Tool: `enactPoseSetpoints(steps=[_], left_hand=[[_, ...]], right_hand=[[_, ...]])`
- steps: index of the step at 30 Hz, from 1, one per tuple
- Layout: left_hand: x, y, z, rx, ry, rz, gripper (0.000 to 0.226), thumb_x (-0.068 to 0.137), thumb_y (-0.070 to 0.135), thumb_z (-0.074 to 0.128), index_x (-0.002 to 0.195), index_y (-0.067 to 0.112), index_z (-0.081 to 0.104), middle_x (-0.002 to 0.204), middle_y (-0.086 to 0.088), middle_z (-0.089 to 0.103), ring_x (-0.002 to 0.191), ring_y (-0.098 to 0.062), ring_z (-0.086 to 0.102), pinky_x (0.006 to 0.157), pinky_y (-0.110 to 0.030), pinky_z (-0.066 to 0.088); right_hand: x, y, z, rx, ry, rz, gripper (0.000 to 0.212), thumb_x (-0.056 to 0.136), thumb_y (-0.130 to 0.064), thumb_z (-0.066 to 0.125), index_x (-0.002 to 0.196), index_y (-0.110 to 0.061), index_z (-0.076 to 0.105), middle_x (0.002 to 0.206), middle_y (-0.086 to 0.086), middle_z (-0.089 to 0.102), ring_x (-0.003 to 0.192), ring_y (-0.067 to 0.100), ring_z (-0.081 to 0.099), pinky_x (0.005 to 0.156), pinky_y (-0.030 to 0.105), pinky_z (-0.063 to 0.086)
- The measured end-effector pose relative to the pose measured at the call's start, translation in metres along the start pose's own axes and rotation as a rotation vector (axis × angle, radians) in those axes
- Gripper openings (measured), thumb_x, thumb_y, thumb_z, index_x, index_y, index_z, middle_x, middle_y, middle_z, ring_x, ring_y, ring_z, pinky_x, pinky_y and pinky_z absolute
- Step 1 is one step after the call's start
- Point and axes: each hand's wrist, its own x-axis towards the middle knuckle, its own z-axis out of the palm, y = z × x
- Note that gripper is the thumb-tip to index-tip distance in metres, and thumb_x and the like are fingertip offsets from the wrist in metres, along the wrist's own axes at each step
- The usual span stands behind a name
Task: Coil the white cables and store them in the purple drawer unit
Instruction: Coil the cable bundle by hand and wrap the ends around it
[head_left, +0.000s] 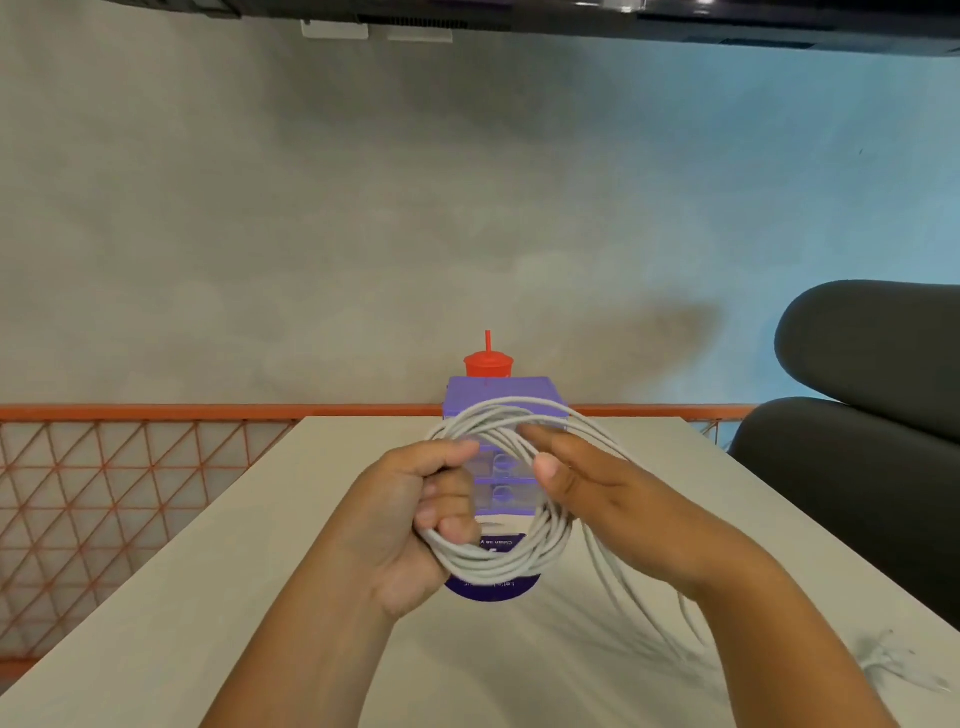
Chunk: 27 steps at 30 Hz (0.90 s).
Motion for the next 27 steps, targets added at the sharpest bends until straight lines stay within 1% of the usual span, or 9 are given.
enactPoseSetpoints(steps=[3,6,8,10,12,14,20,24,27], left_hand=[[0.001,-0.002,0.000,0.209,0.094,0.074,0.036,0.082,0.023,0.060,0.053,0.016,0.040,0.042,0.006,0.019,0.028,-0.005,0.016,0.031,-0.013,0.020],[-0.003,-0.006,0.003,0.445,0.077,0.072,0.040,0.087,0.029,0.057,0.055,0.018,0.036,0.045,0.006,0.019,0.032,-0.007,0.014,0.033,-0.016,0.019],[-0.007,-0.009,0.004,0.568,-0.025,-0.015,0.042,0.087,0.030,0.057,0.053,0.019,0.036,0.047,0.005,0.019,0.034,-0.007,0.014,0.035,-0.015,0.019],[-0.010,-0.013,0.005,0.685,-0.129,-0.106,0.040,0.087,0.032,0.057,0.055,0.019,0.037,0.047,0.004,0.021,0.035,-0.007,0.015,0.037,-0.014,0.017],[-0.012,-0.018,0.008,0.790,-0.220,-0.162,0.032,0.088,0.035,0.056,0.067,0.016,0.042,0.048,0.005,0.023,0.036,-0.006,0.017,0.038,-0.015,0.018],[-0.013,-0.022,0.011,0.888,-0.294,-0.189,0.028,0.090,0.040,0.052,0.077,0.016,0.042,0.048,0.007,0.024,0.038,-0.007,0.018,0.038,-0.015,0.020],[-0.013,-0.033,0.011,1.195,-0.424,-0.254,0.041,0.090,0.046,0.049,0.060,0.019,0.038,0.052,0.004,0.032,0.040,-0.009,0.025,0.039,-0.018,0.028],[-0.011,-0.040,0.010,1.161,-0.529,-0.367,0.045,0.092,0.044,0.047,0.055,0.021,0.035,0.051,0.004,0.027,0.041,-0.009,0.020,0.039,-0.014,0.022],[-0.008,-0.038,0.005,1.069,-0.608,-0.420,0.047,0.091,0.046,0.049,0.053,0.022,0.034,0.047,0.008,0.026,0.035,-0.004,0.018,0.037,-0.010,0.020]], right_hand=[[-0.007,-0.004,-0.008,0.214,-0.044,0.049,0.036,0.078,-0.067,0.045,0.113,-0.060,0.049,0.113,-0.034,0.057,0.104,-0.012,0.054,0.080,0.011,0.047],[0.000,-0.005,-0.007,0.565,0.143,0.098,0.059,0.064,-0.063,0.048,0.113,-0.032,0.061,0.111,-0.018,0.065,0.101,0.001,0.062,0.085,0.026,0.050],[0.006,-0.007,-0.004,0.800,0.326,0.071,0.046,0.071,-0.050,0.050,0.100,-0.015,0.060,0.102,0.000,0.068,0.091,0.016,0.065,0.088,0.039,0.047],[0.008,-0.013,-0.003,0.874,0.481,0.049,0.025,0.084,-0.038,0.045,0.087,-0.014,0.052,0.088,0.009,0.070,0.073,0.019,0.064,0.079,0.041,0.050],[0.007,-0.016,-0.004,0.778,0.582,0.049,0.023,0.096,-0.026,0.039,0.078,-0.015,0.049,0.062,0.001,0.067,0.052,0.014,0.057,0.060,0.032,0.044],[0.005,-0.017,-0.007,0.664,0.644,0.065,0.029,0.098,-0.017,0.037,0.071,-0.018,0.048,0.048,-0.004,0.055,0.047,0.013,0.045,0.054,0.029,0.033],[0.005,0.011,-0.035,0.466,0.821,0.368,0.009,0.093,-0.004,0.037,0.091,-0.010,0.045,0.058,0.004,0.039,0.038,0.009,0.037,0.048,0.025,0.026],[0.003,0.052,-0.044,0.037,0.658,0.667,0.027,0.091,-0.004,0.042,0.066,-0.011,0.037,0.067,0.007,0.042,0.052,0.014,0.041,0.048,0.025,0.036],[0.001,0.072,-0.042,-0.299,0.321,0.828,0.030,0.091,-0.001,0.042,0.062,-0.009,0.038,0.065,0.007,0.041,0.053,0.013,0.039,0.049,0.021,0.035]])
